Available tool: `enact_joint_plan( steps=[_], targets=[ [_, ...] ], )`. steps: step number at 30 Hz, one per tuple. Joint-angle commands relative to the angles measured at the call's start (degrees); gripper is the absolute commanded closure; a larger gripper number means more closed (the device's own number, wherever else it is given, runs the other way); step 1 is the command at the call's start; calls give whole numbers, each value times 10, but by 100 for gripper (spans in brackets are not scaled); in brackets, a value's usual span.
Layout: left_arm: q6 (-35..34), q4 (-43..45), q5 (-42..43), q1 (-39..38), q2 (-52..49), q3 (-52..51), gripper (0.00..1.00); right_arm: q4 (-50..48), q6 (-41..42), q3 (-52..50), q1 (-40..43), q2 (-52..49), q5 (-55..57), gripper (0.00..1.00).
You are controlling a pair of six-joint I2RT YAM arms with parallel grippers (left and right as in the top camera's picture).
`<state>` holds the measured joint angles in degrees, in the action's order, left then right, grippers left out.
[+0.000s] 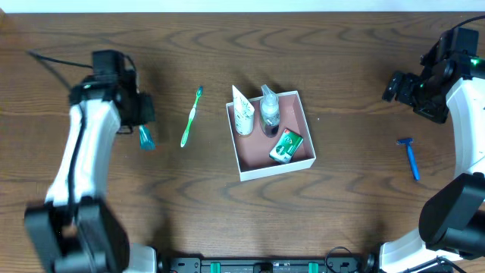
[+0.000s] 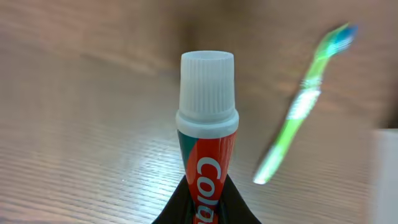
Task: Pack container
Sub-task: 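Lift the Colgate tube and carry it over the white box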
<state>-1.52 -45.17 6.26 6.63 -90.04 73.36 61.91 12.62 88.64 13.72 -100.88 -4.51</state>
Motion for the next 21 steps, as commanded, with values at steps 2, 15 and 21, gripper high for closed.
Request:
enact_joint_plan(
  steps=[2, 15, 21],
  targets=[
    [-3, 1, 98, 0, 114, 18, 91, 0, 6, -2, 5, -3, -2, 1],
    [-88, 9, 147, -162, 309, 18, 91, 0, 6, -2, 5, -3, -2, 1],
    [-161, 14, 147, -252, 273, 18, 91, 0, 6, -2, 5, -3, -2, 1]
  ],
)
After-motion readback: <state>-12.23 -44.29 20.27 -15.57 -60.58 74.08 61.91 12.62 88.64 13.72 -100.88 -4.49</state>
